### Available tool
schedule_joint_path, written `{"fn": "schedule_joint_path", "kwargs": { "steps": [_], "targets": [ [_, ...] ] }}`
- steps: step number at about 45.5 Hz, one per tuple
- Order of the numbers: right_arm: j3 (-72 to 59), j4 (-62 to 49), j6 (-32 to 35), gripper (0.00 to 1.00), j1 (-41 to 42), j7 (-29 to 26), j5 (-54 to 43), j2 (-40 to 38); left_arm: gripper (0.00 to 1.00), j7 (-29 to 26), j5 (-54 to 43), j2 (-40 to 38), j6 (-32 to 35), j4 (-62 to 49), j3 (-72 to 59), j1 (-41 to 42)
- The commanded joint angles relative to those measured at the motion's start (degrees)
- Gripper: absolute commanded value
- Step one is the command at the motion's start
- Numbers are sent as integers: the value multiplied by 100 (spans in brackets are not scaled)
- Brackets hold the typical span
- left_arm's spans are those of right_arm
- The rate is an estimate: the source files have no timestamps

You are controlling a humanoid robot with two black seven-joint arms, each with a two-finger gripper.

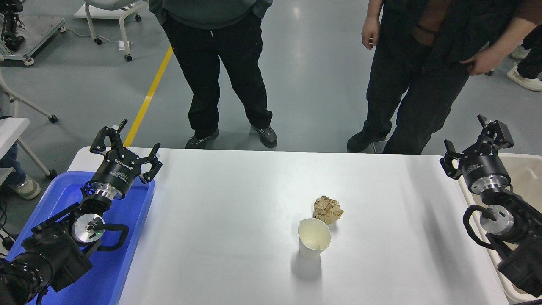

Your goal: Dispose of the paper cup in the dustbin

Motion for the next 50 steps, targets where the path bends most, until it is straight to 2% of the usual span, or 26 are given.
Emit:
{"fn": "schedule_joint_path", "kwargs": {
  "steps": [1, 23, 30, 41, 50],
  "targets": [
    [-31, -14, -6, 99, -21, -4, -1, -21, 100, 0, 0, 0, 0, -3, 6, 0],
    [-93, 22, -15, 99, -12, -4, -1, -30, 100, 0, 0, 0, 0, -3, 6, 0],
    [-198, 13, -24, 99, 49, -13, -9, -337, 100, 0, 0, 0, 0, -3, 6, 0],
    [-1295, 57, -32, 99, 515, -13, -9, -1110, 100, 0, 0, 0, 0, -3, 6, 0],
    [-2859, 109, -6, 99, 1209, -22, -27, -1700, 100, 0, 0, 0, 0, 6, 6, 0]
  ]
}}
